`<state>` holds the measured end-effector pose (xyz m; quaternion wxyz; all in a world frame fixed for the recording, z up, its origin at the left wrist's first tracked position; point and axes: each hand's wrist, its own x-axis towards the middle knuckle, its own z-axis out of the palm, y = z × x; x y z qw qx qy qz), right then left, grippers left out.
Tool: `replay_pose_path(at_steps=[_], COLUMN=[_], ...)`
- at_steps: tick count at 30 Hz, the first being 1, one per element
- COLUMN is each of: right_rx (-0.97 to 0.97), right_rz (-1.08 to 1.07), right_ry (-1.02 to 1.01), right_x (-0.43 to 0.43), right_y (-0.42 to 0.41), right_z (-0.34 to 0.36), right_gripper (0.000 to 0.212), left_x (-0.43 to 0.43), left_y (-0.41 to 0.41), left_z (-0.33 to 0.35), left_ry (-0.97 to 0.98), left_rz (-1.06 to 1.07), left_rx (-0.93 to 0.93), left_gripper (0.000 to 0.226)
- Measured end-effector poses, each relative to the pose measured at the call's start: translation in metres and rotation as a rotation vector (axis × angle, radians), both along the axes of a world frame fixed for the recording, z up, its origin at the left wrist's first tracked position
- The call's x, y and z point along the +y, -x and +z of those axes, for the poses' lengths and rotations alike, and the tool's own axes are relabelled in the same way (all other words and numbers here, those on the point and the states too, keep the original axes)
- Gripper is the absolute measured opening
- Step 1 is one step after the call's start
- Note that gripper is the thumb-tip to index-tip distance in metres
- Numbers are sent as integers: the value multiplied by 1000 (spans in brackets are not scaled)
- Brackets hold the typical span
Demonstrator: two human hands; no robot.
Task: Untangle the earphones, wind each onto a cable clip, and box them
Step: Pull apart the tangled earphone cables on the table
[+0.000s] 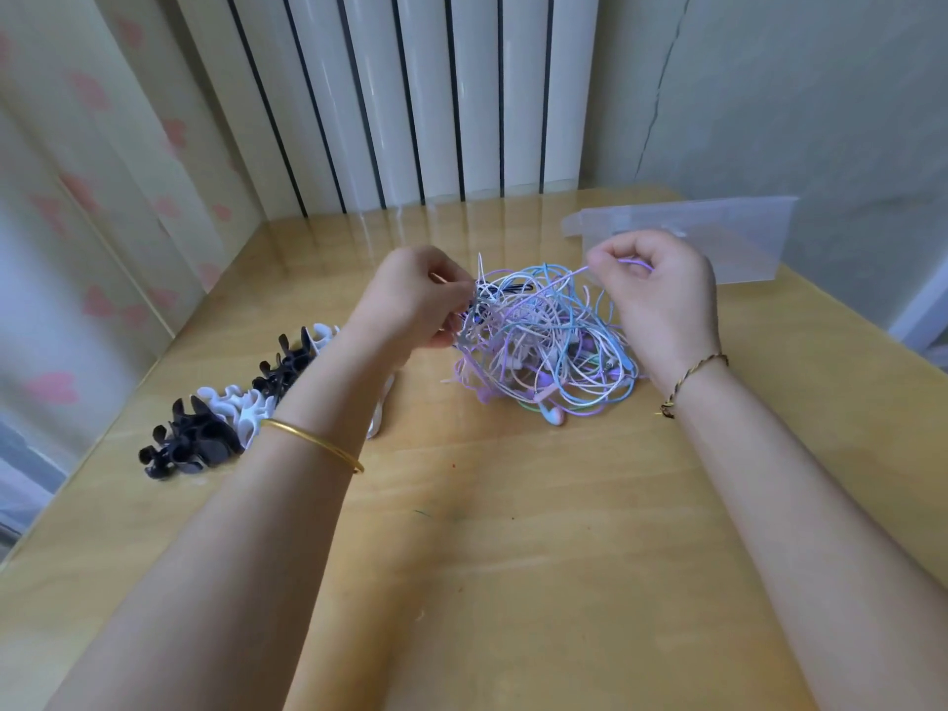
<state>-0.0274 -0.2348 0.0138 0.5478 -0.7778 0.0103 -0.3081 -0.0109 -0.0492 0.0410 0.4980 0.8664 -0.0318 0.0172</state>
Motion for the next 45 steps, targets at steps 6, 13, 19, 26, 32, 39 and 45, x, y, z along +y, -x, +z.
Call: replay_pose_path(at_steps=[6, 13, 19, 26, 32, 39, 45], right_rx=[35, 125, 232, 359, 365, 250, 137], right_rz=[60, 212, 442, 453, 410, 267, 86], right_ry=[245, 428, 176, -354, -414, -143, 369], right_x=[6, 17, 19, 3, 0, 2, 1], right_y=[6, 2, 12, 9, 6, 8, 13], right_z=[6, 4, 5, -9, -17, -18, -16], right_gripper=[12, 4, 20, 23, 23, 19, 7], left_x=[1, -8, -23, -3, 8, -1, -8], left_y=[3, 10, 12, 3, 6, 9, 12], left_z=[5, 16, 21, -4, -18, -27, -23], left_ry=[437, 590, 530, -13, -470, -98, 221], left_rz=[-106, -257, -377, -87, -80, -79, -99], left_rx=[128, 48, 56, -163, 160, 401, 446], left_gripper=[13, 10, 7, 27, 24, 20, 27])
